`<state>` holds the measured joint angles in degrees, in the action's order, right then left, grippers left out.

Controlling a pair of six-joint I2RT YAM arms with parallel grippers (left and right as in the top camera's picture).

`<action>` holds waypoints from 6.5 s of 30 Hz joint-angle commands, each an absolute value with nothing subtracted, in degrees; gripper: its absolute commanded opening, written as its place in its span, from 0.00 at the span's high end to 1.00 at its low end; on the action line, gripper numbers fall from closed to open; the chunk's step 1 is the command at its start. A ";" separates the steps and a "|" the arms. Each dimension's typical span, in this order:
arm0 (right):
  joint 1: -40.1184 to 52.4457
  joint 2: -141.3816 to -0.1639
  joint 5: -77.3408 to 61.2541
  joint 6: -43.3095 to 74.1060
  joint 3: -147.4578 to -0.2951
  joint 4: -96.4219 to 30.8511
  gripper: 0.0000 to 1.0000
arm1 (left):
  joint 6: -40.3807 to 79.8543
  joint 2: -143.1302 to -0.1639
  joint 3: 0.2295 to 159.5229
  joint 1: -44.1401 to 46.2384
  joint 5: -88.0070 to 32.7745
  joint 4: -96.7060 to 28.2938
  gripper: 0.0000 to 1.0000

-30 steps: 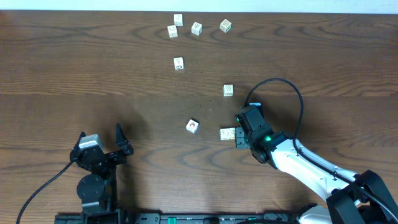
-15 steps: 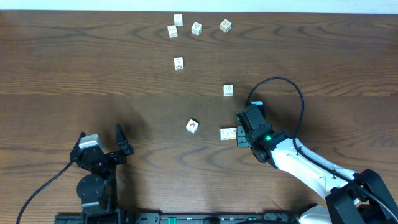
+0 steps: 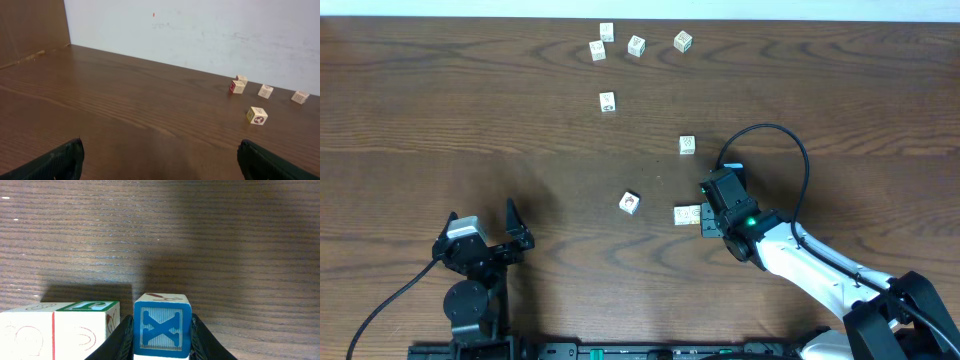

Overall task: Lift 5 blocks
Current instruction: 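Hold the blue X block against the row of blocks, then release the X block and move the right gripper up to the W block, then lower the right gripper and grasp the W block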

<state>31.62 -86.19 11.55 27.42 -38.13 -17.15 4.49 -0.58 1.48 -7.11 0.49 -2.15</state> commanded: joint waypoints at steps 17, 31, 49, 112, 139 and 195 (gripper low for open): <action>31.07 -86.89 10.87 27.40 -37.69 -18.06 0.69 | 4.60 -0.23 0.23 -7.31 1.50 -4.16 0.02; 31.07 -86.89 10.87 27.40 -37.71 -18.22 0.61 | 4.60 -0.23 0.23 -7.31 1.50 -4.16 0.02; 31.05 -86.89 12.23 27.35 -37.82 -16.14 0.57 | 4.62 -0.23 0.23 -7.31 1.50 -4.16 0.02; 29.21 -108.40 11.99 19.90 -60.38 -0.10 0.34 | 4.60 -0.23 0.23 -7.31 1.50 -4.16 0.02; 28.38 -108.90 16.93 24.71 -60.31 -1.06 0.50 | 4.60 -0.23 0.23 -7.31 1.50 -4.16 0.02; 26.57 -109.36 7.44 20.43 -61.19 1.78 0.70 | 4.60 -0.23 0.23 -7.31 1.50 -4.16 0.02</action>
